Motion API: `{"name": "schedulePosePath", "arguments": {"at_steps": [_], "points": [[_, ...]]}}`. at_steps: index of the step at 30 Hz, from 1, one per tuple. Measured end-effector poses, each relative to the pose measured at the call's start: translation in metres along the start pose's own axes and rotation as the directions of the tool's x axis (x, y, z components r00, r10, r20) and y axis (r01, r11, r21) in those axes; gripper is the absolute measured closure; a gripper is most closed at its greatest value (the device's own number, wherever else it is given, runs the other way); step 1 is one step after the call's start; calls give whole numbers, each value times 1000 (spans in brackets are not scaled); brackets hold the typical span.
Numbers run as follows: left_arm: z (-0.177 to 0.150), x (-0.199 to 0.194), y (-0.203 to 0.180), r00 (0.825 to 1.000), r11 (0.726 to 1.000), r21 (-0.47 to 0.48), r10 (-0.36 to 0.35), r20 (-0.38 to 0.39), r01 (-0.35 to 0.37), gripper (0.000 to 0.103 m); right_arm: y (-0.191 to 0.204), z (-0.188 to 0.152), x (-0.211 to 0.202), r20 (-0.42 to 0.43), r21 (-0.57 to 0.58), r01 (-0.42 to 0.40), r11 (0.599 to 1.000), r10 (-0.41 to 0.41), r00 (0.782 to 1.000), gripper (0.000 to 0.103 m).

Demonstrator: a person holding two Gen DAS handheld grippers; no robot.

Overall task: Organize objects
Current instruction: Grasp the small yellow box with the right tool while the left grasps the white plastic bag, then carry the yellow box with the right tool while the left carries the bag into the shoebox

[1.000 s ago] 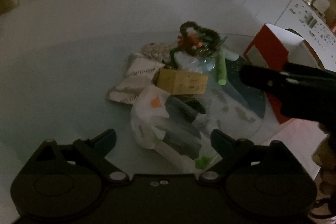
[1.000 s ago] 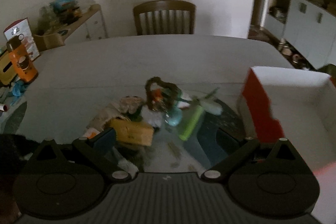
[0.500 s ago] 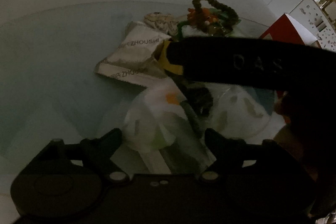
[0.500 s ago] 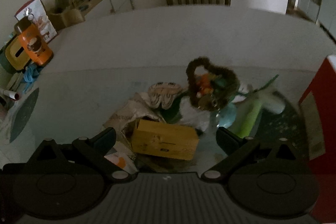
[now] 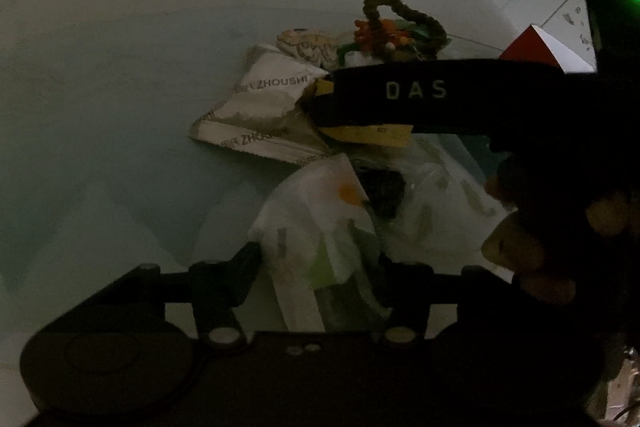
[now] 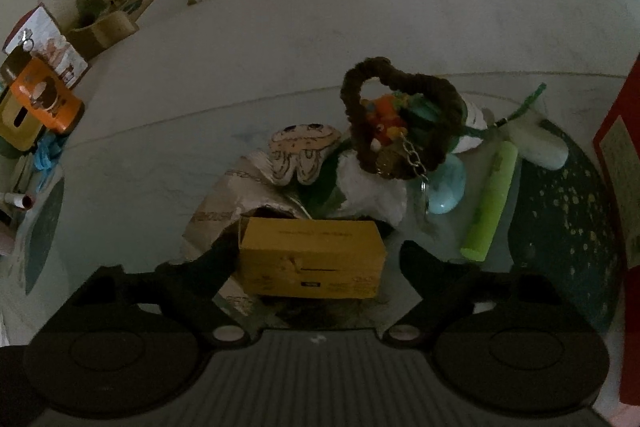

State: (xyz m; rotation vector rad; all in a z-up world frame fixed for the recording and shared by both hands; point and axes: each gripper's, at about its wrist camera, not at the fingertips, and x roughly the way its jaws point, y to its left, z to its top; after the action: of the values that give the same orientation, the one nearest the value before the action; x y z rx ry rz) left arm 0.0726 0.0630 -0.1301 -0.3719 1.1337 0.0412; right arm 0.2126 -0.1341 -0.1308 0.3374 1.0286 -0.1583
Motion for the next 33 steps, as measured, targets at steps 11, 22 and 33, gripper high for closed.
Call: {"name": "schedulePosePath", "arguments": {"at_steps": [11, 22, 33], "points": [[0, -14, 6, 998, 999, 22, -49, 26, 49, 60, 4, -8, -15, 13, 46, 37, 998, -37, 999, 33], [11, -60, 2, 980, 976, 113, -192, 61, 184, 61, 4, -33, -103, 106, 131, 105, 986, -119, 987, 33], [20, -90, -51, 965, 921, 308, -261, 36, 238, 60, -19, -69, -191, 167, 194, 221, 956, -254, 953, 33]]}}
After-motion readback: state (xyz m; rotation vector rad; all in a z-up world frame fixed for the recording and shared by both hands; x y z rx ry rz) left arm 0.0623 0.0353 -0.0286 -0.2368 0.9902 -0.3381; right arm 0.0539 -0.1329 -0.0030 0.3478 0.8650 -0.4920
